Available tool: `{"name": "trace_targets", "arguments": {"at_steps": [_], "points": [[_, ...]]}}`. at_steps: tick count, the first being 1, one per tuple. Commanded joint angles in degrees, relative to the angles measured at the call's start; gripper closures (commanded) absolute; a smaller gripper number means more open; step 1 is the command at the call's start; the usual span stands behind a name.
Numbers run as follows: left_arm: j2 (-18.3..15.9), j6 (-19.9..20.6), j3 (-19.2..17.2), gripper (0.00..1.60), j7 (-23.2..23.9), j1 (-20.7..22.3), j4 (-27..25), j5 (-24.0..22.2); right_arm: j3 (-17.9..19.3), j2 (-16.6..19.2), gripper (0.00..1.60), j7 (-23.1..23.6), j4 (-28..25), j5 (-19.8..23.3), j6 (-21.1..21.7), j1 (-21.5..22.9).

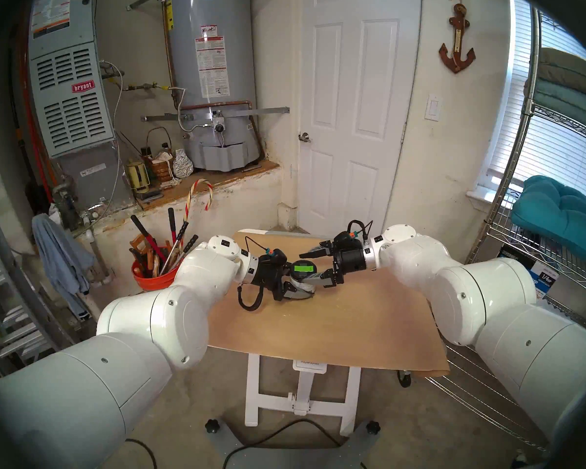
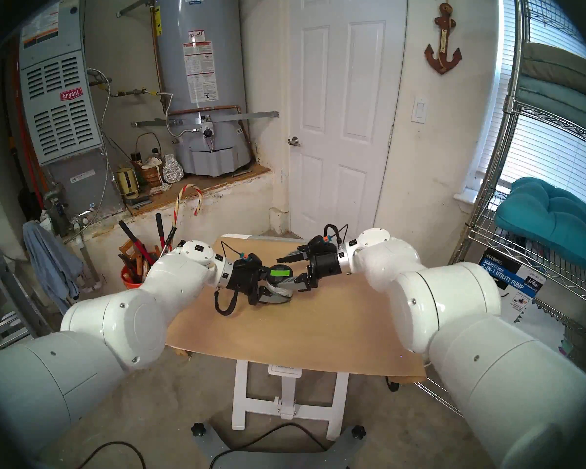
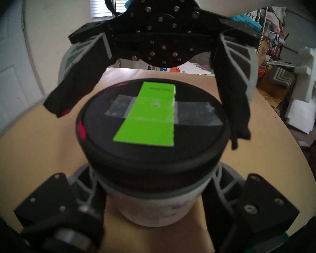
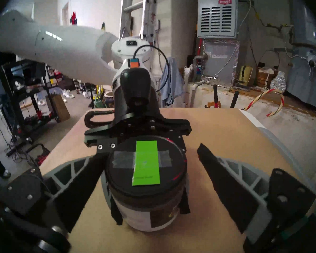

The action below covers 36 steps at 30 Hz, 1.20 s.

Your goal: Open paint jar

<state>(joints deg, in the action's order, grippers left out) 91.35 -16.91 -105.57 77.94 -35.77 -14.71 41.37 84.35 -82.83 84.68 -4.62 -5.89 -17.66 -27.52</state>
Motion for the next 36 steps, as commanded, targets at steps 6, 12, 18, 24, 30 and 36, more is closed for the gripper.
{"name": "trace_targets", "arguments": {"at_steps": [6,12,18,24,30,36], "points": [[0.24,-1.45,-0.17,1.6,-0.22,2.65,1.62,-0.04,3.72,1.12,0.0,0.32,-1.18,3.39,1.59,-1.56],[0.33,-1.76,-0.73,1.6,-2.16,2.35,1.4,-0.18,5.02,0.4,0.0,-4.34,-1.26,3.62,1.64,-1.78],[0.25,-1.75,-0.68,1.6,-4.47,2.16,1.0,0.39,7.21,1.32,0.0,-5.93,-1.11,4.87,4.31,-2.32],[0.24,-1.77,-0.63,1.6,-5.2,2.25,1.14,0.7,6.86,4.18,0.0,-4.0,-1.11,3.73,5.58,-3.58],[0.42,-1.86,-0.64,1.6,-5.99,2.25,1.2,0.89,7.19,7.39,0.0,-2.55,-1.11,3.63,6.73,-5.2],[0.92,-1.9,-0.64,1.6,-6.96,2.32,1.26,1.05,7.55,7.93,0.0,-0.02,-1.11,3.76,6.6,-6.4]]}}
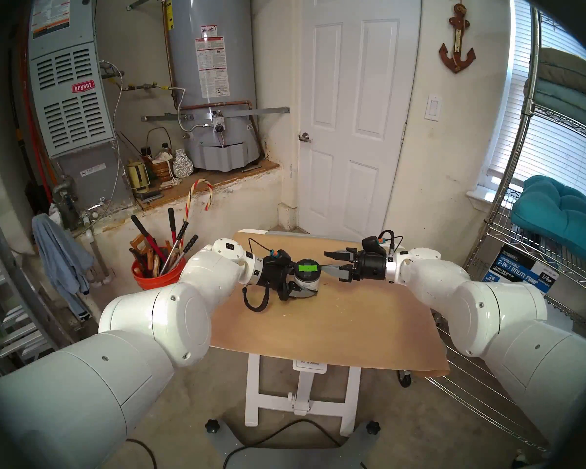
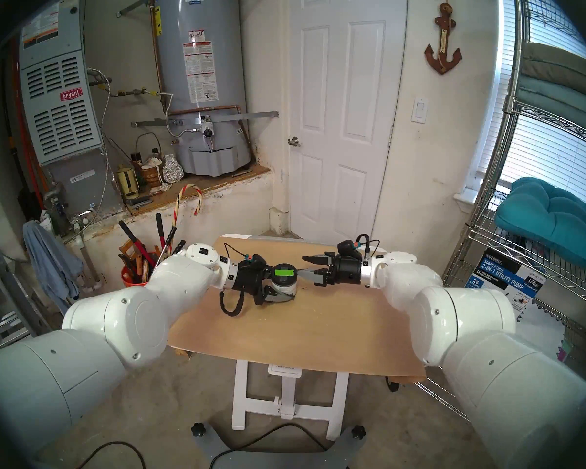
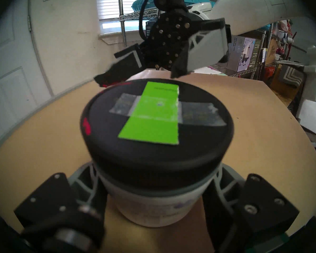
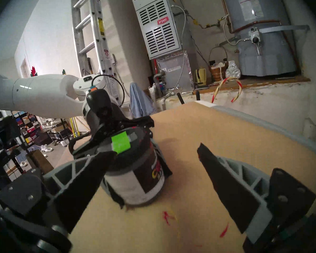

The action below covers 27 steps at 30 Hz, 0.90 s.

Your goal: Open paint jar

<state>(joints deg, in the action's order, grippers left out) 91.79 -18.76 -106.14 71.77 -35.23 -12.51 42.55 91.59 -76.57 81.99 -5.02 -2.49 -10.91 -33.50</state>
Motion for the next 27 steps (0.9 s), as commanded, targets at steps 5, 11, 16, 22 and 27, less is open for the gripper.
{"name": "trace_targets", "arguments": {"at_steps": [5,11,16,22,27], "points": [[0.76,-0.11,-0.05,1.6,-1.36,1.72,-0.85,0.05,1.15,0.77,0.0,3.01,-1.41,0.94,-1.65,-0.62],[0.85,-0.17,-0.03,1.6,-1.94,1.63,-0.77,0.3,2.03,-0.85,0.0,3.01,-1.64,1.34,-4.12,-1.3],[0.86,-0.24,-0.01,1.6,-2.31,1.65,-0.75,0.45,2.43,-2.22,0.0,3.01,-1.48,1.45,-5.64,-1.6],[0.92,-0.27,-0.02,1.6,-2.7,1.72,-0.71,0.61,2.88,-3.61,0.0,3.01,-1.59,1.5,-7.91,-2.02],[0.98,-0.24,-0.03,1.6,-2.98,1.76,-0.67,0.74,3.49,-4.0,0.0,3.01,-2.01,1.69,-10.15,-1.94]]}}
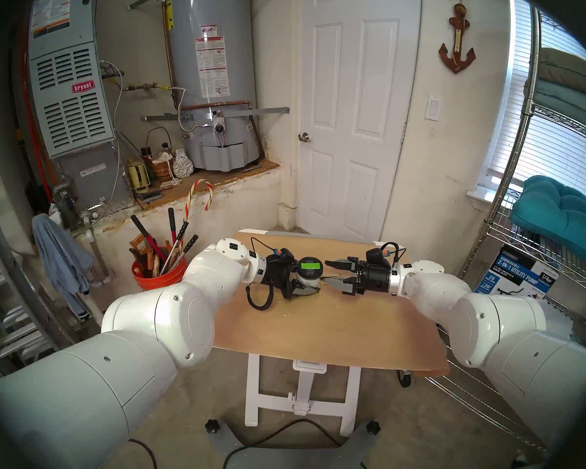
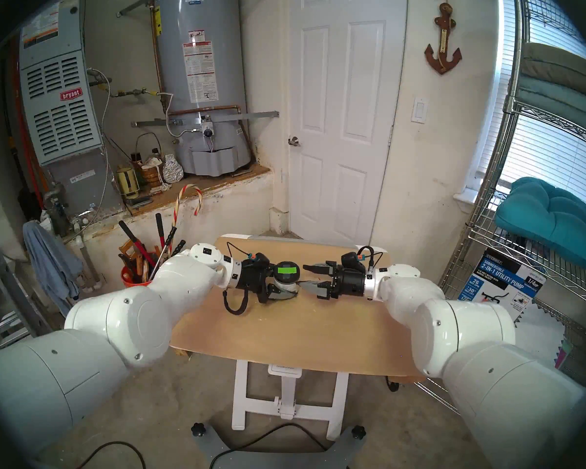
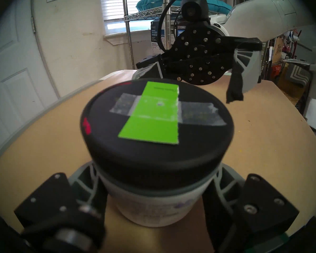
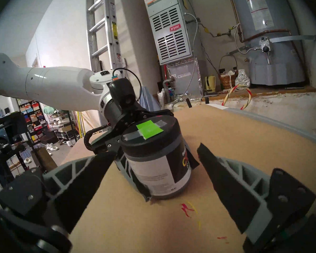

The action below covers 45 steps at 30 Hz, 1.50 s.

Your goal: Open paint jar

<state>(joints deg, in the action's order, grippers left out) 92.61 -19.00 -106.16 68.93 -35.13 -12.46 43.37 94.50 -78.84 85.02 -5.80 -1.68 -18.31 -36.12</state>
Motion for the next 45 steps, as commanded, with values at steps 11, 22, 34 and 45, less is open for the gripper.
{"name": "trace_targets", "arguments": {"at_steps": [11,22,34,45], "points": [[0.28,-0.02,-0.03,1.6,-0.55,1.68,-0.61,0.15,1.49,-2.29,0.0,-0.02,-1.23,0.97,-5.81,0.01],[0.36,-0.03,-0.07,1.6,-1.04,1.77,-0.57,0.42,2.01,-2.99,0.0,-0.22,-1.06,0.87,-8.17,-0.63],[0.31,-0.04,-0.15,1.6,-1.74,1.78,-0.45,0.72,2.38,-3.44,0.0,-2.21,-0.97,0.76,-10.18,-0.98],[0.39,0.03,-0.27,1.6,-1.84,1.78,-0.34,0.97,1.78,-4.28,0.0,-4.08,-1.2,0.23,-13.07,-1.57]]}}
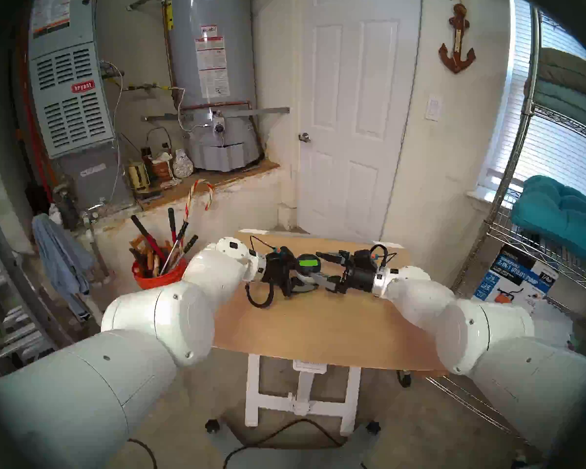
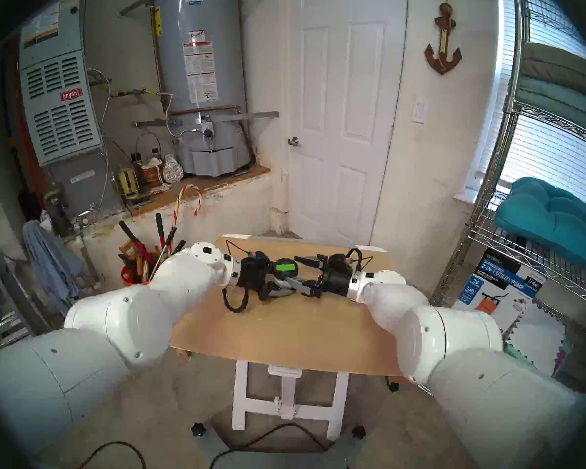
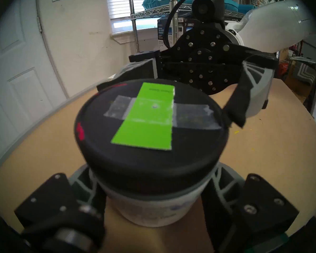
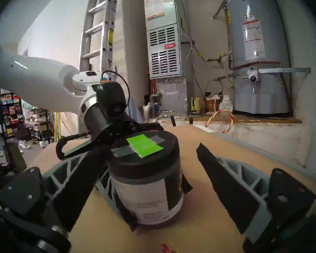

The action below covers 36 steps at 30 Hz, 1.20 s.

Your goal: Open paint jar

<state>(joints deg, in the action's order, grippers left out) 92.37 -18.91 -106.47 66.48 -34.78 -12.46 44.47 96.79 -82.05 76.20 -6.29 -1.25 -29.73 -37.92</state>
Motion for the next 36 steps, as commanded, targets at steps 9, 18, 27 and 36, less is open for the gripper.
{"name": "trace_targets", "arguments": {"at_steps": [9,18,27,36], "points": [[0.66,0.06,-0.15,1.6,0.16,1.36,-0.1,0.09,-1.13,-1.14,0.0,2.41,-1.08,-0.05,-3.74,0.34],[0.8,0.66,-0.54,1.6,-0.07,1.57,0.15,0.11,-1.7,-0.43,0.0,0.62,-1.29,0.02,-5.11,0.5],[0.96,1.72,-1.01,1.6,-0.58,1.77,0.37,0.08,-2.3,-0.84,0.0,-0.5,-1.12,0.2,-5.87,0.5],[1.36,2.34,-1.19,1.6,-0.97,1.63,0.61,0.25,-2.82,-1.81,0.0,-0.88,-0.75,0.41,-5.88,0.39]]}}
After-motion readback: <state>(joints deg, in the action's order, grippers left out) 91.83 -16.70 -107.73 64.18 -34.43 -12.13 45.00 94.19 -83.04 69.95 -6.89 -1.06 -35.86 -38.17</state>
